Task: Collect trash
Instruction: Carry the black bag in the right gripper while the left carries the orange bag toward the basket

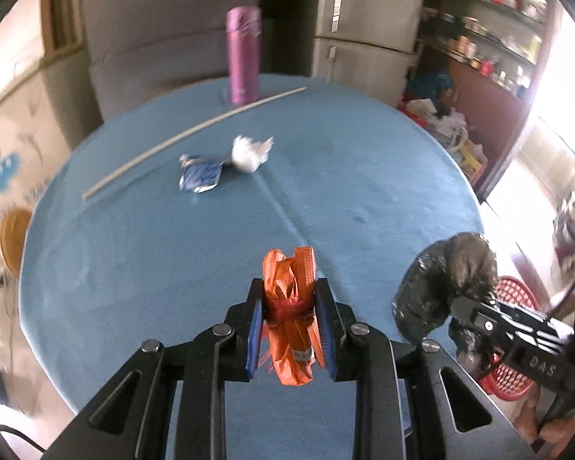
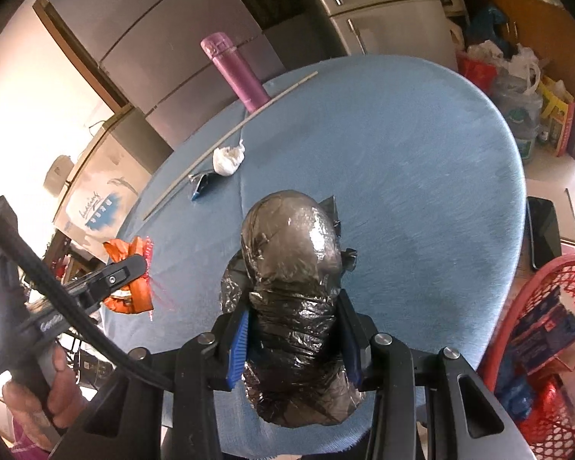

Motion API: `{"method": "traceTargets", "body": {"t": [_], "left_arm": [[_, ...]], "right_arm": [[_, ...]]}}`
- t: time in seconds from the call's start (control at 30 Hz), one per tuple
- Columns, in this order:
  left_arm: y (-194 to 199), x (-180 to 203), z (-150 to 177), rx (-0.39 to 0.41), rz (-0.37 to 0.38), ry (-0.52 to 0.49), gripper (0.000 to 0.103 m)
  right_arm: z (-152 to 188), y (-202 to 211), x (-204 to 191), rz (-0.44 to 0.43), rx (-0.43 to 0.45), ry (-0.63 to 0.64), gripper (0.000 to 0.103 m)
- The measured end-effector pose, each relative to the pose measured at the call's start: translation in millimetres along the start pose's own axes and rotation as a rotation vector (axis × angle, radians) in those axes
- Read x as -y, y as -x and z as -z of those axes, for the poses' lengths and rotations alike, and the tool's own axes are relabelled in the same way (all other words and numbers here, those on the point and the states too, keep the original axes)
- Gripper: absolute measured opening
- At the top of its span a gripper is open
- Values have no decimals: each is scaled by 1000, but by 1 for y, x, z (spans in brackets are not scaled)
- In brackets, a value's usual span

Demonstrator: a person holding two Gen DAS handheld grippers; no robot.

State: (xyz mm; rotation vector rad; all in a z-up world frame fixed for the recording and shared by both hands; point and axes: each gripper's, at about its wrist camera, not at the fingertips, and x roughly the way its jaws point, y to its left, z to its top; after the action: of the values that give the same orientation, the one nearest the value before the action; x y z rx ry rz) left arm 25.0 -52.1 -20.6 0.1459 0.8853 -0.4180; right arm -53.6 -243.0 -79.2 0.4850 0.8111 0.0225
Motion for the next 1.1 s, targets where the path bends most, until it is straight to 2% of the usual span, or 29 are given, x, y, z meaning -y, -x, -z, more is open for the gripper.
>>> {"method": "traceTargets", "body": {"t": [0.33, 0.7, 1.1], "left_arm": [[23, 48, -2, 85, -40, -140, 27], [11, 96, -5, 64, 8, -225, 27], [3, 158, -11, 59, 64, -354, 27]], "right_arm": [[2, 40, 35, 35, 73, -47, 43], [11, 79, 86, 98, 125, -106, 43], [28, 99, 148, 171, 104, -235, 43]]}}
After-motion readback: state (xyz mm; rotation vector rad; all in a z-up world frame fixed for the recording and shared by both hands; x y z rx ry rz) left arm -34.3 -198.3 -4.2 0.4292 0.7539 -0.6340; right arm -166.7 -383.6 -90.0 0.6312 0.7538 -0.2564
